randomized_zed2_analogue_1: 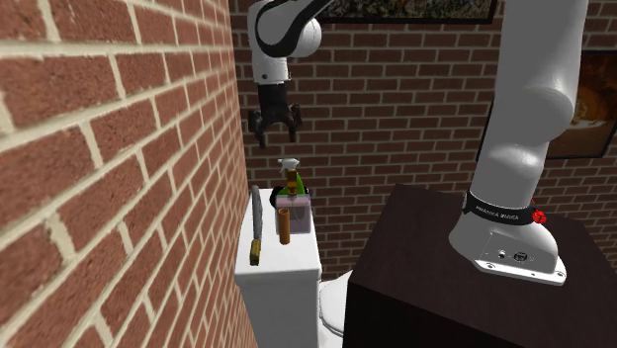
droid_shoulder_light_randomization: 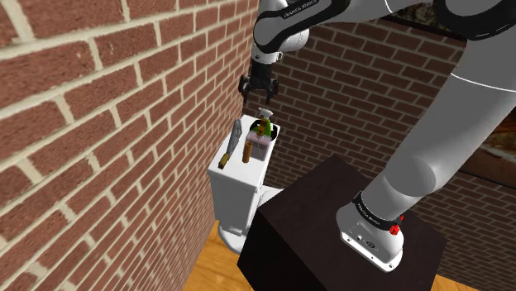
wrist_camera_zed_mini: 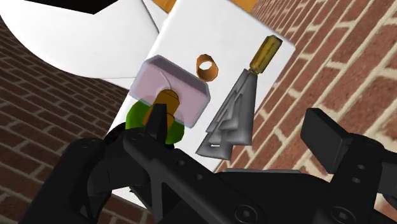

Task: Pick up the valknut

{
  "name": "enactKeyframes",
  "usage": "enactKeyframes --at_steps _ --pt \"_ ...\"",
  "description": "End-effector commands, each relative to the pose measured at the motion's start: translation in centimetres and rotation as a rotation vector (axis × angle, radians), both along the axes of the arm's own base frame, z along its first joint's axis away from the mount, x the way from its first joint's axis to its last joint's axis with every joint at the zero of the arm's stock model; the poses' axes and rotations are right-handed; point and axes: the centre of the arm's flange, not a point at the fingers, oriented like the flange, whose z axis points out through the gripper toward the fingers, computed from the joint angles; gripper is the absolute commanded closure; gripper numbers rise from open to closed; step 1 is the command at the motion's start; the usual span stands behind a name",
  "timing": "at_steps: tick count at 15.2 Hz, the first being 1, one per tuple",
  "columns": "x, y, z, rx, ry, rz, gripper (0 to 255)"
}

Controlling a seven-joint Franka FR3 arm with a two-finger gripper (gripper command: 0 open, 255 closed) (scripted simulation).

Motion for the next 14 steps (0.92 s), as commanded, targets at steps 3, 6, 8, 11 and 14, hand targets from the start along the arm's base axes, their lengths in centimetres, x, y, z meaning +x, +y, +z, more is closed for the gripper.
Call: enactKeyframes --at_steps 3,6,8,11,14 --pt "3.7 -1.1 -3.7 0.003 0.014 -0.109 0" --pt "6.5 -2.0 -6.6 0.005 0.025 -0.189 0" --pt "8.2 -2.8 -8.5 0.007 0.032 -0.242 0" --pt "10.8 -4.1 -11.4 0.01 0.043 -0.322 0" --pt "13.2 -5.5 -14.3 0.012 0.054 -0.402 0"
